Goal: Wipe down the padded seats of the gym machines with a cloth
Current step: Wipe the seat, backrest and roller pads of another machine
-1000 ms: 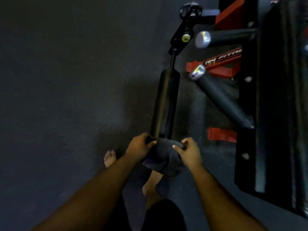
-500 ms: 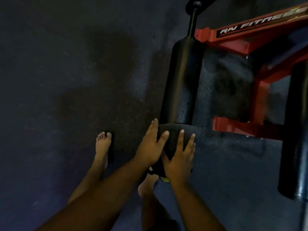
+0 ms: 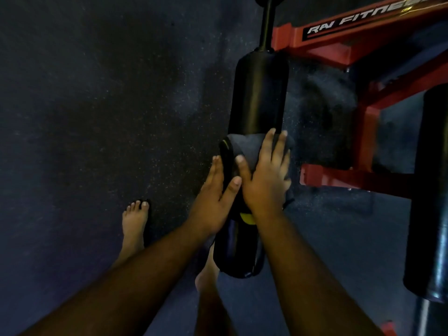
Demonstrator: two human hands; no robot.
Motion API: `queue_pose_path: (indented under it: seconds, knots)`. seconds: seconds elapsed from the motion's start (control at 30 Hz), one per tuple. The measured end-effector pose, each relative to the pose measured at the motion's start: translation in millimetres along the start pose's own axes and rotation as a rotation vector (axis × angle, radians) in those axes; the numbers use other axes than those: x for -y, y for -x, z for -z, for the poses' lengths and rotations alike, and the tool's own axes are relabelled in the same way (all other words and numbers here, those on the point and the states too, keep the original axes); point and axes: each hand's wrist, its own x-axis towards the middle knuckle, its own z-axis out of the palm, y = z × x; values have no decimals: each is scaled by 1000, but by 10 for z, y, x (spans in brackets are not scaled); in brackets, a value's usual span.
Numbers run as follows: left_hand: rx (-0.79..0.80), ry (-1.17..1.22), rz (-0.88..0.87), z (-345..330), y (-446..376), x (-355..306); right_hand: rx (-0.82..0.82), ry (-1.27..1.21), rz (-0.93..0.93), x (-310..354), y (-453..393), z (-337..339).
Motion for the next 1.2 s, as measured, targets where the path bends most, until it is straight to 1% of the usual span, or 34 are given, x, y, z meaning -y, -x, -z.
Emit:
queue_pose_path:
  seconds: [0.07, 0.13, 0.23, 0.33, 0.47, 0.57, 0.63, 0.7, 0.77, 0.83, 0.9, 0.97, 1.03, 1.13, 1.17, 1.2]
  knots:
    - [5, 90, 19, 11, 5, -60, 106, -52, -8, -143, 301, -15]
    - [9, 111, 39, 53, 6, -47, 140, -62, -20, -231, 523, -57]
    - [15, 70, 36, 113, -36, 15, 97, -75, -42, -108, 366, -48]
    - [11, 91, 49, 154, -115, 30, 17, 3, -58, 106, 20, 24]
    - [-5, 68, -11, 64, -297, 43, -105, 116, 35, 146, -398, 102]
    - [-55, 123, -45, -45, -424, -36, -100, 54, 67, 170, -671, 213]
    - [-68, 171, -96, -74, -473, -77, -62, -19, 61, 158, -599, 218]
    - [-55, 273, -96, -80, -455, -42, 44, -54, 39, 78, -355, 167]
    - [10, 333, -29, -45, -380, 38, 107, -85, 16, -27, -136, 118]
    - [78, 319, 66, 18, -273, 126, 121, -101, 10, -51, -93, 109]
    - [98, 312, 124, 67, -175, 182, 102, -74, 12, 1, -146, 124]
    - [85, 275, 121, 100, -133, 162, 55, -31, 24, 65, -242, 116]
    - [65, 233, 83, 89, -172, 120, -12, 3, 49, 129, -376, 124]
    - [31, 133, -53, -1, -335, 94, -114, 29, 120, 215, -729, 220]
    - [33, 101, -65, -36, -388, 68, -126, 25, 130, 248, -878, 262]
    - [36, 81, -41, -74, -413, 33, -124, 9, 129, 271, -1010, 294]
